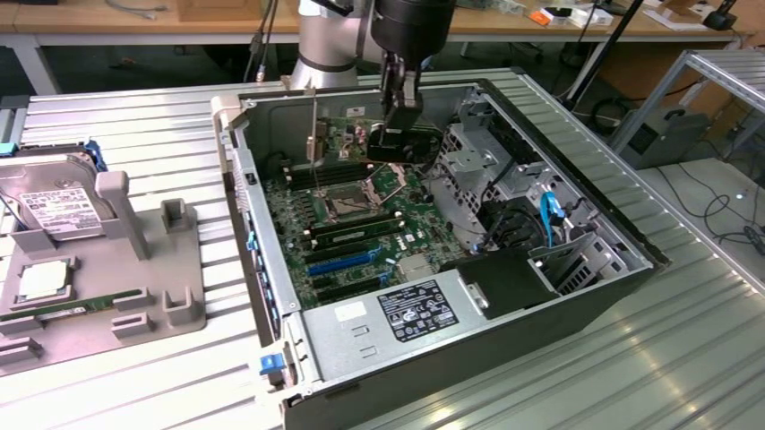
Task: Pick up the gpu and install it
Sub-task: 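Insert the gpu into the slot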
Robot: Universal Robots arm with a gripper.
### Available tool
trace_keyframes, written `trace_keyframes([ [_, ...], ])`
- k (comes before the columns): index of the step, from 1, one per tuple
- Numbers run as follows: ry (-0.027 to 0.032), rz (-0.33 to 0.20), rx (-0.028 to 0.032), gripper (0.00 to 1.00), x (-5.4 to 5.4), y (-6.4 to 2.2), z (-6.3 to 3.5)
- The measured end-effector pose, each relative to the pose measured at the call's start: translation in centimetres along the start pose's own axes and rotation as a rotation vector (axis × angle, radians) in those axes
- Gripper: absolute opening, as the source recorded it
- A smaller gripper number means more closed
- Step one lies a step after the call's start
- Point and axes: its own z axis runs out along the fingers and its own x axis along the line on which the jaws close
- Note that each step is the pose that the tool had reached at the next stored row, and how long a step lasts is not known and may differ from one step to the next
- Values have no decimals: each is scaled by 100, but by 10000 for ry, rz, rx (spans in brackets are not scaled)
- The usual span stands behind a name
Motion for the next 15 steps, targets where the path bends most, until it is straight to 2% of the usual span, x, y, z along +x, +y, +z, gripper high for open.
trace_keyframes([
  [15,-39,-958,-29,27,0,-3,7],
])
